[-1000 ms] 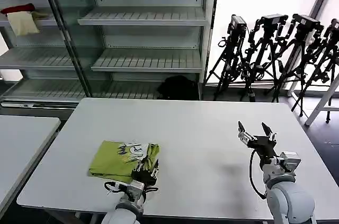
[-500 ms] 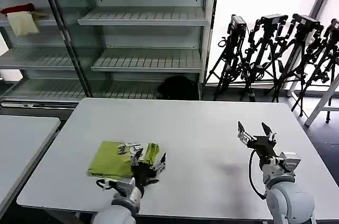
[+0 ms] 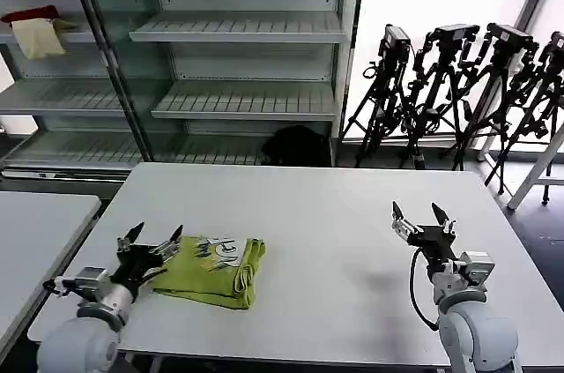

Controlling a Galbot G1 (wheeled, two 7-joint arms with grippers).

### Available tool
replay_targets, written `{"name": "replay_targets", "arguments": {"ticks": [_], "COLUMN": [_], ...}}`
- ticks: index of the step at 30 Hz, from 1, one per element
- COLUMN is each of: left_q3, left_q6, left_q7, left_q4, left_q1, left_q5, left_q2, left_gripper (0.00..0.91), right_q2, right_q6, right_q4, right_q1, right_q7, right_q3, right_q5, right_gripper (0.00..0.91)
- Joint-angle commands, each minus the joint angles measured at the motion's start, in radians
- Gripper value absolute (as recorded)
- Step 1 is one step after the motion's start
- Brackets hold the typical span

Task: Fold and organize the clothes.

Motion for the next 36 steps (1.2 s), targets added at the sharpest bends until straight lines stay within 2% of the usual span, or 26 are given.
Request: {"name": "replay_targets", "arguments": {"ticks": [1, 23, 24, 25, 26, 27, 29, 30, 31, 36], "left_q3": [-0.094, -0.031, -0.028, -0.027, -0.025, -0.024, -0.020, -0.018, -0.016, -0.007], "left_q6": [0.043, 0.069, 0.069, 0.069, 0.069, 0.069, 0.069, 0.069, 0.069, 0.069], "left_q7": [0.068, 0.039, 0.036, 0.037, 0.040, 0.041, 0.046, 0.045, 0.046, 0.047], "left_q4": [0.126, 0.121, 0.122, 0.123, 0.122, 0.121, 0.121, 0.121, 0.121, 0.123], "left_q1": [-0.002, 0.043, 0.043, 0.044, 0.047, 0.050, 0.055, 0.056, 0.058, 0.061], "left_q5": [-0.069, -0.100, -0.100, -0.100, -0.102, -0.103, -0.102, -0.102, -0.102, -0.112], "left_q2": [0.057, -0.031, -0.031, -0.032, -0.033, -0.033, -0.035, -0.036, -0.038, -0.047], "left_gripper": [0.907, 0.897, 0.816, 0.635, 0.635, 0.403, 0.232, 0.091, 0.010, 0.000], "right_q2": [-0.002, -0.001, -0.001, -0.001, -0.001, 0.000, 0.000, 0.000, 0.001, 0.002], "right_q6": [0.000, 0.003, 0.004, 0.004, 0.004, 0.004, 0.005, 0.005, 0.005, 0.005], "right_q4": [0.000, -0.014, -0.014, -0.014, -0.015, -0.015, -0.016, -0.017, -0.017, -0.016], "right_q1": [-0.003, -0.005, -0.006, -0.007, -0.008, -0.009, -0.010, -0.011, -0.011, -0.011], "right_q7": [-0.003, -0.004, -0.004, -0.004, -0.004, -0.003, -0.003, -0.003, -0.002, 0.001], "right_q3": [-0.006, -0.002, -0.002, -0.001, 0.001, 0.002, 0.003, 0.003, 0.004, 0.004], "right_q5": [-0.009, -0.010, -0.010, -0.010, -0.010, -0.010, -0.011, -0.012, -0.014, -0.017], "right_gripper": [0.907, 0.907, 0.907, 0.907, 0.907, 0.907, 0.907, 0.907, 0.907, 0.907]}}
